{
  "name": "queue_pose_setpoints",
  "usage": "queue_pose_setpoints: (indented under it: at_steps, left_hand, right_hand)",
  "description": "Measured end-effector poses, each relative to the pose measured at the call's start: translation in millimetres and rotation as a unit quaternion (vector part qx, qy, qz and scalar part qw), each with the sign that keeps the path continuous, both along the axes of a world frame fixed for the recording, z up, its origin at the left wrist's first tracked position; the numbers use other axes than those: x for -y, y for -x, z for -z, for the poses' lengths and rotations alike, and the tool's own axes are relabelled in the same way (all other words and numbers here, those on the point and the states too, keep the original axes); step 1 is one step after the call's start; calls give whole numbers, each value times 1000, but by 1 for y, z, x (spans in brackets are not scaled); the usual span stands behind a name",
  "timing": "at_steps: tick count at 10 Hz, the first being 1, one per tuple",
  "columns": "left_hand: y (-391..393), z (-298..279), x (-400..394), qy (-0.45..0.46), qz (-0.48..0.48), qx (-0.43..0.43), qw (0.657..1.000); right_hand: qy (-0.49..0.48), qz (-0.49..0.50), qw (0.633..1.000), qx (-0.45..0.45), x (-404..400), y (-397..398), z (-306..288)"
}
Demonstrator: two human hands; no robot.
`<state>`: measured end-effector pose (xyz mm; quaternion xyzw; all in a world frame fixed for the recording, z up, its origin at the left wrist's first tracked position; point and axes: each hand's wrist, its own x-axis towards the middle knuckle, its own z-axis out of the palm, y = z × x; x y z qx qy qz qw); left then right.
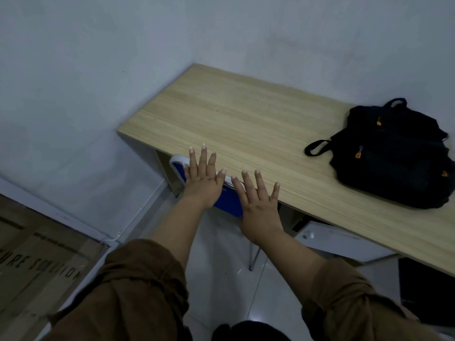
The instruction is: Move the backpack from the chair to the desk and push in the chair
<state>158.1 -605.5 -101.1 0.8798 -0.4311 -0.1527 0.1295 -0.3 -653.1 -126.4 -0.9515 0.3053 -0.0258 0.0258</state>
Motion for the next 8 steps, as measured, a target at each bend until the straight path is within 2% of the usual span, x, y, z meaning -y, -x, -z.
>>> queue_pose_setpoints:
  at_steps: [1, 3, 5, 7, 8]
  left_hand:
    - [-2, -1, 0, -14, 2, -3, 1000]
    - [-1, -7, 0, -70, 7, -7, 997]
    - [6, -20, 0, -144, 15, 6, 989]
    - [22, -41, 15, -269, 75, 27, 960]
    - [39, -55, 37, -330, 137, 11, 934]
  right_hand:
    - [9, -1, 1000, 1, 1, 0, 2]
    - [-32, -19, 999, -27, 3, 2, -5]
    - [-126, -42, 990, -41, 4, 13, -20]
    - [-361, -2, 932, -41, 26, 42, -60]
    - [-349, 62, 935, -33, 43, 80, -80]
